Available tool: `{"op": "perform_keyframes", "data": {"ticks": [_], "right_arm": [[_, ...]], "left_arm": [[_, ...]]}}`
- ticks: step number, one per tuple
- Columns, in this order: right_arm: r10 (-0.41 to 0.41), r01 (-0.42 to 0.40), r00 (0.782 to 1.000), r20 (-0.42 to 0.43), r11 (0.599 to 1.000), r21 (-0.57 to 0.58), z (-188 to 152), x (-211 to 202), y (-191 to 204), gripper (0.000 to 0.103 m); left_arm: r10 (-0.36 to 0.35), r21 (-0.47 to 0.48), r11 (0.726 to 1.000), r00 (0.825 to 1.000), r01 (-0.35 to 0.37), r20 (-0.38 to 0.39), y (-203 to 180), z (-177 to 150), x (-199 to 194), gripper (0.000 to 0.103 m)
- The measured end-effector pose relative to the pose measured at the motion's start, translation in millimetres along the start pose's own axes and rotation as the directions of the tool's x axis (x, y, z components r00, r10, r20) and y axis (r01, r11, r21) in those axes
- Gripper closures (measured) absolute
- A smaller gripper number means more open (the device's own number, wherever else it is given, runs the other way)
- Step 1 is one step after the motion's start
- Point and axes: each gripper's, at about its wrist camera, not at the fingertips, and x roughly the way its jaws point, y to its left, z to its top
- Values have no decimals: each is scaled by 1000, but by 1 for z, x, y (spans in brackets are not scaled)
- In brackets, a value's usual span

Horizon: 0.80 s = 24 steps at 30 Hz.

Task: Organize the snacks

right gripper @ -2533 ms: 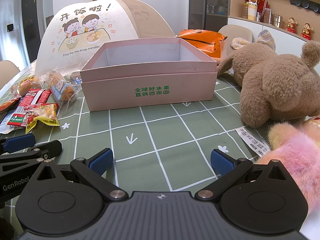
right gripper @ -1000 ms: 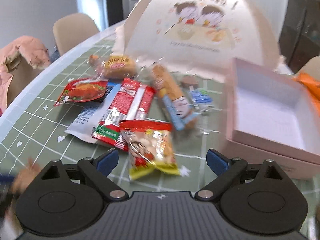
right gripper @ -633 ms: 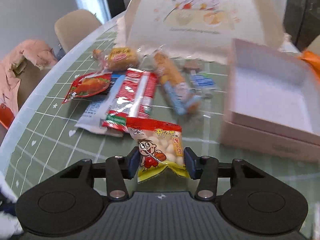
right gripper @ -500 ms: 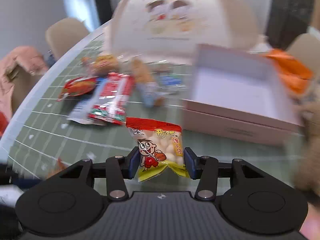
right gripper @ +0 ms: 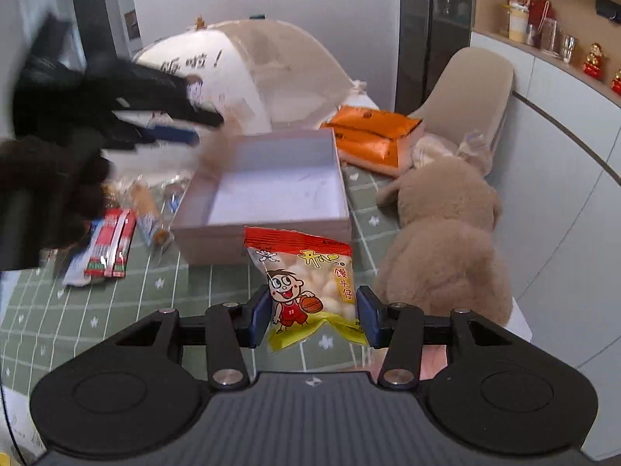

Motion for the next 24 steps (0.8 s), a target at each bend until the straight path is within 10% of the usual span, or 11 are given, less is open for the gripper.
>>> {"op": "perform_keyframes", "data": {"ticks": [7, 11, 19, 24], "right_arm": [[22, -20, 998, 67, 1000, -23, 72, 46, 15, 56], [-24, 24, 1000, 4, 999, -22, 120, 106, 28, 28], [188, -209, 975, -122, 960, -185, 132, 152, 141, 28], [266, -310, 930, -256, 938, -152, 151, 221, 207, 46]], "left_arm": [[46, -51, 998, 998, -44, 43, 52, -43, -61, 62], [121, -82, 989, 993, -120, 11, 81, -84, -100, 62], [215, -145, 965, 975, -220, -53, 126, -145, -146, 62], [211, -188, 958, 977, -215, -42, 134, -163, -168, 62]]}}
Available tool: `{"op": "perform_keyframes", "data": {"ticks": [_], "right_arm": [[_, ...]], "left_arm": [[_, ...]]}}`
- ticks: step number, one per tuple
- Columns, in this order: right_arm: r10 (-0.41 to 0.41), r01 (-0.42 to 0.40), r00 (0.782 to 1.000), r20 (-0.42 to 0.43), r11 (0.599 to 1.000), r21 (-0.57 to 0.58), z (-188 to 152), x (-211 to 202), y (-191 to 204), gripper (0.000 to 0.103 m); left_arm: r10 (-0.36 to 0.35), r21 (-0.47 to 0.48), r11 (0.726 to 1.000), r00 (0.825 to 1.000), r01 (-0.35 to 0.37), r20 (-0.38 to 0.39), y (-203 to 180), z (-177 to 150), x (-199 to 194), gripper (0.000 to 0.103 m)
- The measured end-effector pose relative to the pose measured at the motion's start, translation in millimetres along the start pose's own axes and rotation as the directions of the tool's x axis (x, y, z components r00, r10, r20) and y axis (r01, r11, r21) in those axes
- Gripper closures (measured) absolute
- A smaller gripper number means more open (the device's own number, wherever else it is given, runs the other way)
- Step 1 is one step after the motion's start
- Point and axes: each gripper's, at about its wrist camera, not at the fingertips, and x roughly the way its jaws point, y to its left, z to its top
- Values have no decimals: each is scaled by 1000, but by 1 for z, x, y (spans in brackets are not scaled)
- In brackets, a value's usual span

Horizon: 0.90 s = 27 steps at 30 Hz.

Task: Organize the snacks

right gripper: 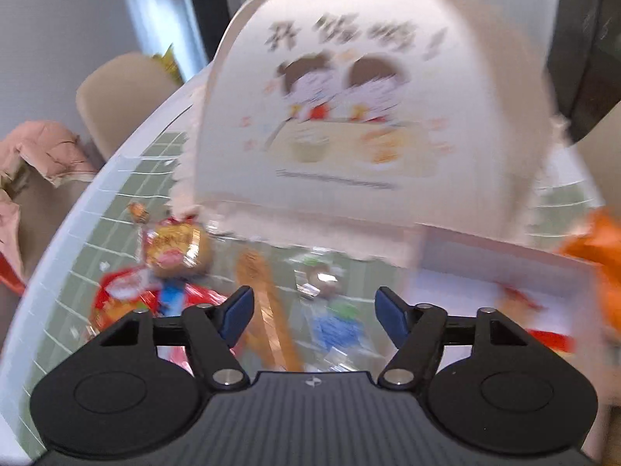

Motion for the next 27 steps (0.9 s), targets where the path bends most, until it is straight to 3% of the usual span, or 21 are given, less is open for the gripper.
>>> {"op": "perform_keyframes", "data": {"ticks": [1, 2, 6, 9, 12, 16, 22, 27], "right_arm": [[-15, 16, 1000, -22, 999, 32, 9, 17, 0, 57], [-38, 39, 999, -35, 998, 42, 16, 31, -1, 59], [-171, 165, 983, -63, 982, -95, 23, 72, 16, 59], [-174, 163, 978, -116, 982, -96, 15, 83, 20, 62], [-184, 177, 976, -114, 982, -73, -3, 73, 24, 62], [-86, 79, 984, -153, 996, -49, -39, 45, 32, 63], [21, -37, 979, -201, 996, -77, -106, 6, 56, 66], [66, -80, 973, -222, 995, -55, -146, -18, 61, 66]], "left_arm": [[7, -4, 1000, 1000, -7, 3, 4, -3, -6, 62], [19, -3, 1000, 1000, -19, 4, 6, -6, -12, 62], [124, -9, 992, 992, -124, -10, 18, -17, -29, 62], [165, -49, 985, 986, -166, -16, 30, -20, -38, 62], [186, -82, 979, 982, -187, -23, 39, -22, -43, 62], [201, -87, 975, 979, -203, -35, 45, -18, -42, 62], [180, -49, 982, 983, -181, -25, 38, -7, -38, 62], [171, -5, 985, 985, -171, -24, 24, 3, -28, 62]]}}
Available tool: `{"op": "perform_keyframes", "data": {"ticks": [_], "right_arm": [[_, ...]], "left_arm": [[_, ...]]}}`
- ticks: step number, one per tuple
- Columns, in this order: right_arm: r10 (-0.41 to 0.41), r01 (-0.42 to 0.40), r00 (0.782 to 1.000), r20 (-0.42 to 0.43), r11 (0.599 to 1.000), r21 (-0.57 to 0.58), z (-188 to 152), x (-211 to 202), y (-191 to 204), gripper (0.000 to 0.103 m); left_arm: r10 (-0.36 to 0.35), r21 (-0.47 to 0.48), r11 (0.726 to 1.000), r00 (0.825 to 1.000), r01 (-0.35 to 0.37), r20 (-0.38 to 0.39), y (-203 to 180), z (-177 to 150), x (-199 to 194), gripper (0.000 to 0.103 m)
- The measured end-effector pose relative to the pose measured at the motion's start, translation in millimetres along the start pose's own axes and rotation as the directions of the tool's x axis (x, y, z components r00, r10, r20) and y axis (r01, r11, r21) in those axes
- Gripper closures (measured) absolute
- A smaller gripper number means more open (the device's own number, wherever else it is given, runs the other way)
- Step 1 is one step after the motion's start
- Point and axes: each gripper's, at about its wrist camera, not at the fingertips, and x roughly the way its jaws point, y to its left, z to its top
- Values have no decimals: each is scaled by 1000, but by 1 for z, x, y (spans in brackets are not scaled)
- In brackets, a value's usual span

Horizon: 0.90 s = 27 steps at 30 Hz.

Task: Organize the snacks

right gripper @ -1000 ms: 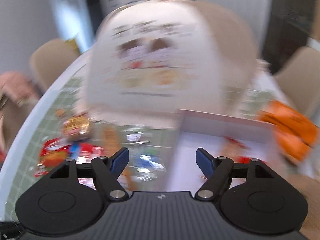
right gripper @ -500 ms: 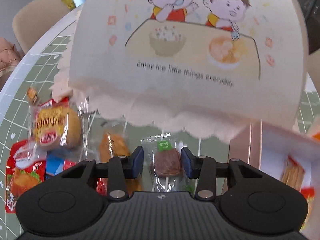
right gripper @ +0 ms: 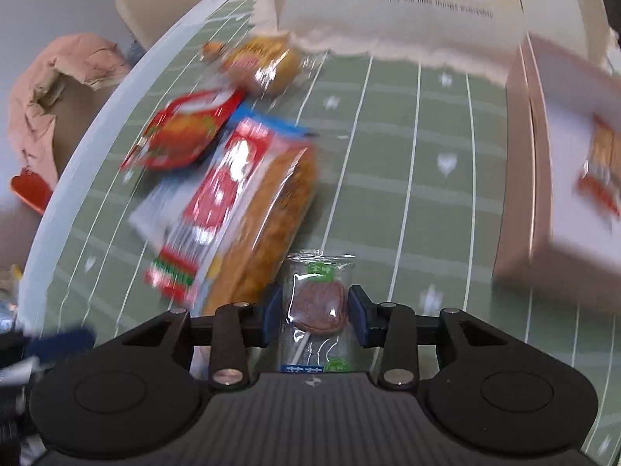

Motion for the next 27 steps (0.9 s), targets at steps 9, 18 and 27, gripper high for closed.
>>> {"op": "perform_keyframes", "data": {"ticks": [9, 18, 27], "right_arm": [[-103, 105, 985, 140, 995, -4, -46, -51, -15, 52], [-168, 175, 960, 225, 985, -9, -80, -83, -33, 41], [-190, 188, 963, 194, 982, 26, -91, -81, -56, 40]], "left_arm": [[1, -55, 998, 989, 7, 148, 21, 115, 28, 62], [107, -440, 892, 994, -103, -17, 71, 254, 151, 62], [306, -159, 936, 950, -313, -67, 51, 264, 187, 72]]}}
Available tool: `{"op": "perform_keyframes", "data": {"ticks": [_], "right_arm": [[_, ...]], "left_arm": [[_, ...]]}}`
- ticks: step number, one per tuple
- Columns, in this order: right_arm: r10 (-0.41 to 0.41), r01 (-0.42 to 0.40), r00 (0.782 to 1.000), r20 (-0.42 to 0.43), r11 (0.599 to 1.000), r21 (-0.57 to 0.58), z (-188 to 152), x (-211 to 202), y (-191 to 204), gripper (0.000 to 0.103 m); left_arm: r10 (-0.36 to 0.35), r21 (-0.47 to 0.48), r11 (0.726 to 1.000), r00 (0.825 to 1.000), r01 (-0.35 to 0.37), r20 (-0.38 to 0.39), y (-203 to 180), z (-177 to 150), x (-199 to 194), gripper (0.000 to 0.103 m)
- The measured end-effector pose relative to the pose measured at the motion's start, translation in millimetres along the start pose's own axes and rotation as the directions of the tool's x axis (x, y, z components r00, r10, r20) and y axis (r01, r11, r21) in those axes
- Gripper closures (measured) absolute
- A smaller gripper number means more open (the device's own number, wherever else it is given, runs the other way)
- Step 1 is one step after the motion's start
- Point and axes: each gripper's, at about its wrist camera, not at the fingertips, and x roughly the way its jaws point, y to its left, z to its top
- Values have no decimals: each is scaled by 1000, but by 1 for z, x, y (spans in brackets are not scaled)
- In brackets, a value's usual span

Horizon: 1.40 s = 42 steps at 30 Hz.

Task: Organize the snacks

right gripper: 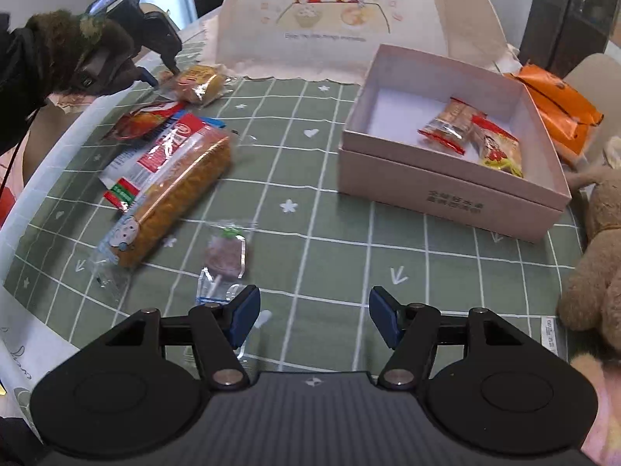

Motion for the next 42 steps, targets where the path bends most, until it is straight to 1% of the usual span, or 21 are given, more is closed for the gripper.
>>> {"op": "perform_keyframes", "data": {"ticks": [1, 3, 4, 5, 7, 10, 11, 14, 17, 19, 22, 25, 27, 30, 34, 36, 37, 39, 40, 41, 42], "right_arm": [[-4, 4, 1000, 8, 1000, -11, 4, 0, 1, 40], [-5, 6, 1000, 29, 999, -40, 11, -3, 4, 40], [1, 1, 999, 39, 999, -53, 16, -3, 6, 36], [13, -11, 999, 39, 998, -63, 20, -3, 8, 29], [34, -32, 999, 21, 997, -77, 25, 1, 13, 27], [51, -53, 999, -17, 994, -94, 23, 11, 27, 27], [57, -60, 998, -27, 993, -98, 21, 14, 33, 27], [75, -77, 997, -26, 989, -122, 22, 19, 52, 27], [79, -78, 997, 0, 982, -171, 28, 19, 73, 27], [74, -68, 997, 23, 975, -212, 37, 19, 87, 27], [94, -69, 992, 79, 958, -280, 65, 20, 109, 27], [163, -107, 975, 148, 938, -330, 113, 30, 136, 27], [224, -158, 961, 162, 925, -345, 151, 51, 159, 27], [262, -219, 958, 120, 932, -289, 208, 107, 190, 27], [200, -182, 977, 71, 962, -205, 261, 189, 222, 28], [176, -162, 983, 45, 961, -222, 274, 212, 235, 32], [167, -154, 986, 31, 955, -254, 280, 219, 243, 33], [170, -167, 985, -18, 937, -308, 283, 225, 253, 33], [168, -175, 985, -50, 927, -333, 282, 228, 256, 38], [160, -176, 984, -75, 917, -358, 279, 229, 260, 52], [148, -170, 985, -87, 908, -382, 276, 230, 262, 63]], "left_arm": [[-16, 41, 999, 1000, 16, 9, 0, -7, -4, 80], [-59, 117, 991, 998, 57, 20, 2, -24, -14, 82], [-90, 144, 986, 996, 87, 17, 6, -35, -21, 83], [-124, 160, 980, 992, 120, 19, 13, -47, -30, 85], [-189, 173, 969, 981, 178, 48, 31, -69, -54, 85], [-262, 205, 950, 960, 237, 103, 55, -100, -98, 86], [-283, 211, 943, 953, 257, 108, 61, -107, -109, 86], [-353, 205, 922, 932, 330, 88, 79, -135, -136, 86], [-412, 219, 892, 910, 395, 37, 86, -171, -151, 86], [-423, 215, 886, 906, 410, 16, 89, -194, -156, 86], [-442, 116, 892, 897, 438, 15, 103, -214, -155, 85], [-419, 29, 908, 907, 418, 37, 121, -229, -157, 83], [-400, -1, 916, 914, 401, 64, 133, -239, -161, 83], [-390, -54, 917, 916, 395, 94, 149, -253, -169, 83], [-385, -94, 914, 916, 395, 107, 163, -274, -186, 83], [-380, -96, 916, 918, 391, 109, 170, -286, -195, 83], [-375, -95, 918, 920, 385, 109, 173, -291, -199, 83], [-362, -101, 923, 926, 372, 104, 179, -296, -201, 83], [-359, -113, 922, 928, 369, 103, 182, -298, -200, 83], [-360, -128, 920, 927, 371, 103, 184, -298, -198, 83], [-365, -144, 915, 925, 377, 103, 185, -297, -196, 83]]}}
